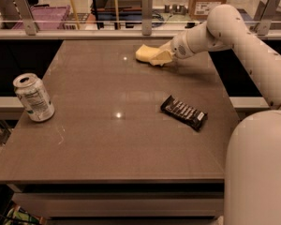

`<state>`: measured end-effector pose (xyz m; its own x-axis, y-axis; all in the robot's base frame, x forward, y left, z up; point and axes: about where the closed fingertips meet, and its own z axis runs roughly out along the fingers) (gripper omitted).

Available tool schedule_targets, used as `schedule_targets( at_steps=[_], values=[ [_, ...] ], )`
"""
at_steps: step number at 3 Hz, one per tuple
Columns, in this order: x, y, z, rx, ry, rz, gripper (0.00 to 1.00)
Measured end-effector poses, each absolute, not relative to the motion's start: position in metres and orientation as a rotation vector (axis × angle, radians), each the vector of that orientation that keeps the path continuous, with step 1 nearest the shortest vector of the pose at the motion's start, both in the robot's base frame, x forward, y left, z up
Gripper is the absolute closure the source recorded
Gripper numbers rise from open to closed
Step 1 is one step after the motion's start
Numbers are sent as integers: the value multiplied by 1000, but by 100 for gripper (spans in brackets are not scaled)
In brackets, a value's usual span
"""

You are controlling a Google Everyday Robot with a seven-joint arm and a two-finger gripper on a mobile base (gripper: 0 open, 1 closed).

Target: Move sponge near 7up can

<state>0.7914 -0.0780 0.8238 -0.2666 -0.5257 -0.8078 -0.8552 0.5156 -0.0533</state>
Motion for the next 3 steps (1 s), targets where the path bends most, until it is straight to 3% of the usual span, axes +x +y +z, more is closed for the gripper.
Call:
schedule_targets(
  at_steps=[1, 3],
  values=[
    [792, -75, 821, -1135, 1942, 516, 100],
    [792, -75, 822, -1135, 1942, 516, 100]
  ],
)
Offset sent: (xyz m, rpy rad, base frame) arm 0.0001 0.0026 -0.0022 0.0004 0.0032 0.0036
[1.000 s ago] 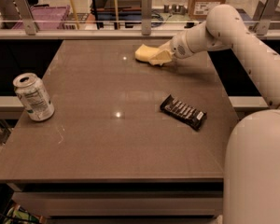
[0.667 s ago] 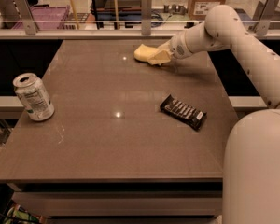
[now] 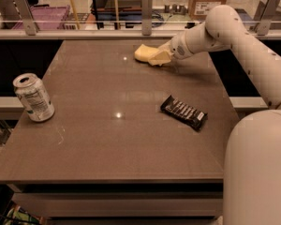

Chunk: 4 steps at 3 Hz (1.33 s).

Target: Move sponge near 7up can

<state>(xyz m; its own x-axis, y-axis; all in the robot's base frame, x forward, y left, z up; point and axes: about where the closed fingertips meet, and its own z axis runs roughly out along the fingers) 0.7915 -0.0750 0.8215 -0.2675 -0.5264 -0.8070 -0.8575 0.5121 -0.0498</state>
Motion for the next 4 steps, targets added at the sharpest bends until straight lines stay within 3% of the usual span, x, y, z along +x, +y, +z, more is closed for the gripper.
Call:
schedule_targets(
  at_steps=[4],
  values=[
    [791, -75, 823, -1135, 1942, 516, 100]
  ],
)
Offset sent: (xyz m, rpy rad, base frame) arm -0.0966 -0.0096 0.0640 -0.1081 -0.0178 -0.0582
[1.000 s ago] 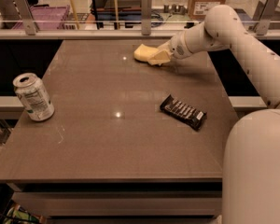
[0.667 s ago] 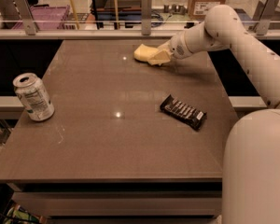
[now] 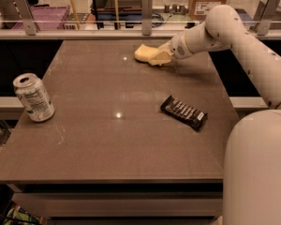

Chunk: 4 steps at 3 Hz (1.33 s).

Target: Move sponge near 7up can

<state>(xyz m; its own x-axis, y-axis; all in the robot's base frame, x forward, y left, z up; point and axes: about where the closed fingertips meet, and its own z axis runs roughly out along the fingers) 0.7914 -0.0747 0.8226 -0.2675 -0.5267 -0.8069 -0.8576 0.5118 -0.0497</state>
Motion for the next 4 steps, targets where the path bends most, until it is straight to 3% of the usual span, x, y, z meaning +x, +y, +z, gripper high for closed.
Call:
schedule_targets(
  at_steps=[4],
  values=[
    [791, -75, 823, -1136, 1942, 515, 100]
  ],
)
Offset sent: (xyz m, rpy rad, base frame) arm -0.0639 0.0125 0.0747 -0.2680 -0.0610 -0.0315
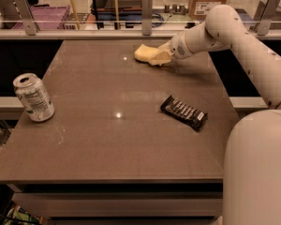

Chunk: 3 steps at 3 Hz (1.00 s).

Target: Move sponge near 7up can

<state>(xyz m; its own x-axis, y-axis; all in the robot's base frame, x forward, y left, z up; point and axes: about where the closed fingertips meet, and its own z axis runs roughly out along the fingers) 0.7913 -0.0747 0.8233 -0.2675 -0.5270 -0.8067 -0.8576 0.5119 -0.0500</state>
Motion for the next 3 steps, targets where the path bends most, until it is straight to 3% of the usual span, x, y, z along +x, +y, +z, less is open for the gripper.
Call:
schedule_targets(
  at_steps=[3],
  values=[
    [749, -65, 856, -1211, 1960, 393, 100]
  ],
)
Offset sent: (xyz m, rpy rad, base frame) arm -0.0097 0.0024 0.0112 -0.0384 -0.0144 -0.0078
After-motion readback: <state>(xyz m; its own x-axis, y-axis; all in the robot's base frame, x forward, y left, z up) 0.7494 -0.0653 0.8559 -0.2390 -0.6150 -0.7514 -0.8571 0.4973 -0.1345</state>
